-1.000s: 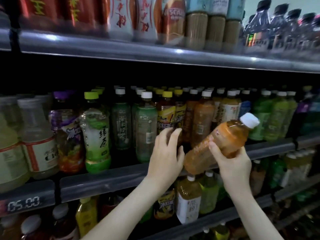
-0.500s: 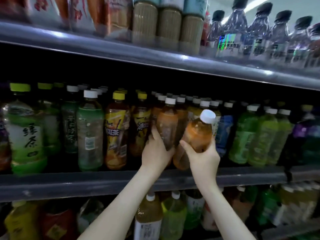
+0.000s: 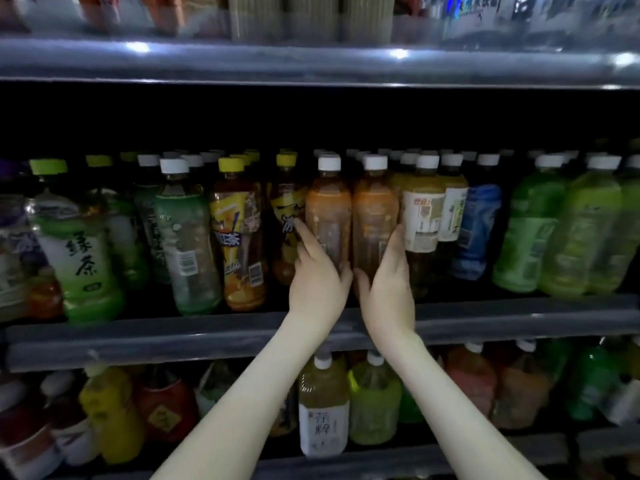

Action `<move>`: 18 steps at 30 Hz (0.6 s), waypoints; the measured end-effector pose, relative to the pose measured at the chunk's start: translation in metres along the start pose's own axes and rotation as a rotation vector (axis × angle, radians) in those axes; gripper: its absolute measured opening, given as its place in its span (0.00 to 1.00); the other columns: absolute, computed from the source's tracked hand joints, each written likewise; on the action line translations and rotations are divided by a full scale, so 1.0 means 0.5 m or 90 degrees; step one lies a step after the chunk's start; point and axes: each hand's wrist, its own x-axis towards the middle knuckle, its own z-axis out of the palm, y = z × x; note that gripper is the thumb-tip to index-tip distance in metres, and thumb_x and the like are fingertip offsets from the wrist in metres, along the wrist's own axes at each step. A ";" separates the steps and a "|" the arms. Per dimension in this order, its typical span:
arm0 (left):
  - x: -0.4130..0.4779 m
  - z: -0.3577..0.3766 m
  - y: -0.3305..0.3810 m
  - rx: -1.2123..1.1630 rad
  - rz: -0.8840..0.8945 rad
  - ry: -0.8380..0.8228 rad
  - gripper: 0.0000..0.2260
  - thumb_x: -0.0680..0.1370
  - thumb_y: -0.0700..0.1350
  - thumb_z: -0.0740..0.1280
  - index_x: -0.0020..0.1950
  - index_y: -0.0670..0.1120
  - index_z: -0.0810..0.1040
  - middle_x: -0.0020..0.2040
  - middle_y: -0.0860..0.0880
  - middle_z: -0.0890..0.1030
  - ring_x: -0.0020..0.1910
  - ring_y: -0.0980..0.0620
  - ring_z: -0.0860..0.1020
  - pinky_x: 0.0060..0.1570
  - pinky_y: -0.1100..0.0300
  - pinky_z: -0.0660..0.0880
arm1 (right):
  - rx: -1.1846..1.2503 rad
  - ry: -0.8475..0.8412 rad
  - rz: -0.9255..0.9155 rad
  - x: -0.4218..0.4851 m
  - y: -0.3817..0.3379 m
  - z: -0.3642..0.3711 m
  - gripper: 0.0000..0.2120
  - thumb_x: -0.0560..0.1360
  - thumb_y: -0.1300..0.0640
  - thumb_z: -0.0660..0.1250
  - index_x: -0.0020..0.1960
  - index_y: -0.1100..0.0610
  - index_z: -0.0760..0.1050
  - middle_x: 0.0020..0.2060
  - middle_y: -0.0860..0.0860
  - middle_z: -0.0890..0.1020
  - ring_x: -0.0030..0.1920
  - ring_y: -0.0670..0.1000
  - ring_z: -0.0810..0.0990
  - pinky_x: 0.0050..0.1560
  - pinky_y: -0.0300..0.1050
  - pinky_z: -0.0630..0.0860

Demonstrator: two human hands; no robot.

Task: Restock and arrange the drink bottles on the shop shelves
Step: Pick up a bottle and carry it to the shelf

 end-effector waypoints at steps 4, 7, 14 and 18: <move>-0.014 0.002 -0.007 0.008 0.027 -0.007 0.43 0.79 0.51 0.63 0.75 0.38 0.33 0.75 0.38 0.57 0.69 0.41 0.66 0.55 0.57 0.73 | -0.063 0.036 0.042 -0.009 0.001 0.009 0.37 0.79 0.52 0.64 0.78 0.61 0.46 0.68 0.60 0.68 0.66 0.58 0.69 0.57 0.51 0.73; -0.037 0.010 -0.009 0.047 0.043 -0.016 0.42 0.78 0.49 0.64 0.75 0.37 0.35 0.76 0.36 0.52 0.72 0.39 0.62 0.62 0.52 0.70 | -0.044 0.027 0.049 -0.028 0.006 0.008 0.36 0.79 0.53 0.64 0.78 0.61 0.47 0.67 0.60 0.69 0.66 0.58 0.70 0.60 0.50 0.72; -0.205 0.091 -0.054 0.097 0.286 -0.005 0.21 0.80 0.43 0.55 0.72 0.35 0.65 0.72 0.35 0.65 0.73 0.37 0.61 0.72 0.39 0.53 | -0.046 -0.021 -0.100 -0.219 0.095 0.007 0.24 0.78 0.62 0.63 0.72 0.65 0.64 0.69 0.59 0.70 0.70 0.54 0.67 0.73 0.50 0.61; -0.371 0.174 -0.068 -0.017 0.301 -0.192 0.22 0.78 0.38 0.52 0.71 0.33 0.65 0.71 0.36 0.67 0.72 0.41 0.63 0.72 0.43 0.59 | -0.026 -0.167 0.011 -0.370 0.207 -0.021 0.24 0.79 0.63 0.62 0.73 0.65 0.62 0.71 0.58 0.68 0.72 0.53 0.65 0.73 0.45 0.61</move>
